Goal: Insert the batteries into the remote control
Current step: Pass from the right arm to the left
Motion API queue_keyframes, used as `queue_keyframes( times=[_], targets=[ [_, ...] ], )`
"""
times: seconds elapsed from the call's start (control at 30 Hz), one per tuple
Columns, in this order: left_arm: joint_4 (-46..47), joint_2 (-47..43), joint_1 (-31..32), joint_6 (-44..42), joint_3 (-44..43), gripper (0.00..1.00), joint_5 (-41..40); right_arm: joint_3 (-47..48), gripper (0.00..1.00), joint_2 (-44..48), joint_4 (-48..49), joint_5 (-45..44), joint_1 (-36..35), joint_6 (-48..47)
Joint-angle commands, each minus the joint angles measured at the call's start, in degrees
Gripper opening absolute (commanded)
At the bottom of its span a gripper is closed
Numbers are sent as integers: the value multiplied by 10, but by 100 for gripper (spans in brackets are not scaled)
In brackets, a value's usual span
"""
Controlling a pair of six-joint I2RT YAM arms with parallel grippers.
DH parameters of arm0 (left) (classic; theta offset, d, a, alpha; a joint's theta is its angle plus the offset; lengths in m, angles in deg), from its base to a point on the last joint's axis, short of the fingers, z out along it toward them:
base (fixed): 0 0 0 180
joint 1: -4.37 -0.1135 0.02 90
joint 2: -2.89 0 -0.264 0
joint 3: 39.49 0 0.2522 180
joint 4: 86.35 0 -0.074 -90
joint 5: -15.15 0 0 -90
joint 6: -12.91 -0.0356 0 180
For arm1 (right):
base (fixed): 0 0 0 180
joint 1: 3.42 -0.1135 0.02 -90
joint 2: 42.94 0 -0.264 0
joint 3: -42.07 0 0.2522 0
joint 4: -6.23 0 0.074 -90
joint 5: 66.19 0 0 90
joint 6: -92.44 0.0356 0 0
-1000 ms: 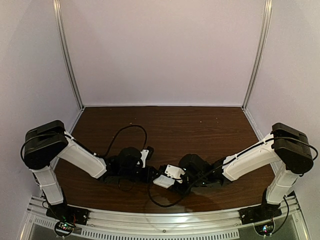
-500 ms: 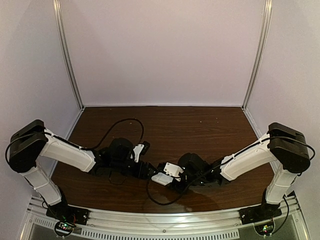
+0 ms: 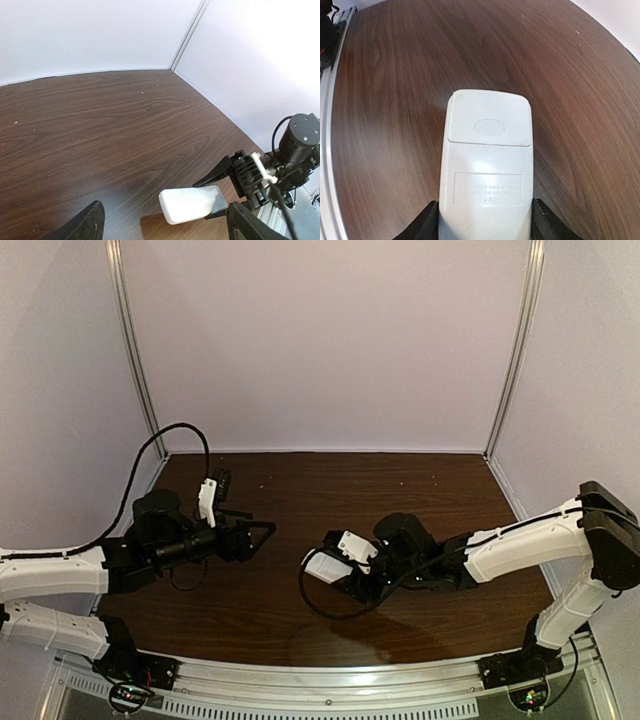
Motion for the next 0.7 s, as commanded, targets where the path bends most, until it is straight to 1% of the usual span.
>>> queue_keyframes(
  times=[0.0,0.07,0.17,0.3,0.4,0.47,0.57,0.63,0.67],
  targets=[
    [-16,-8,-3,-23,19,83,11,24,28,39,-4,46,12,27],
    [9,-12,-3,-46,30,77,61,31,28,49,-7,66,15,36],
    [19,-30,1,-120,42,74,102,52,28,56,-29,103,16,36],
    [17,-72,40,-269,68,74,63,63,28,72,-83,131,18,25],
    [21,-97,91,-385,87,73,16,63,28,94,-108,157,18,26],
    [21,-106,113,-443,95,73,6,73,28,102,-143,180,19,20],
    [-3,-110,143,-536,83,70,-11,81,28,108,-175,225,19,18],
    [-23,-106,158,-577,66,68,-17,82,28,108,-189,256,19,19],
    [-34,-103,166,-593,57,68,-32,84,27,106,-199,269,19,17]
  ],
)
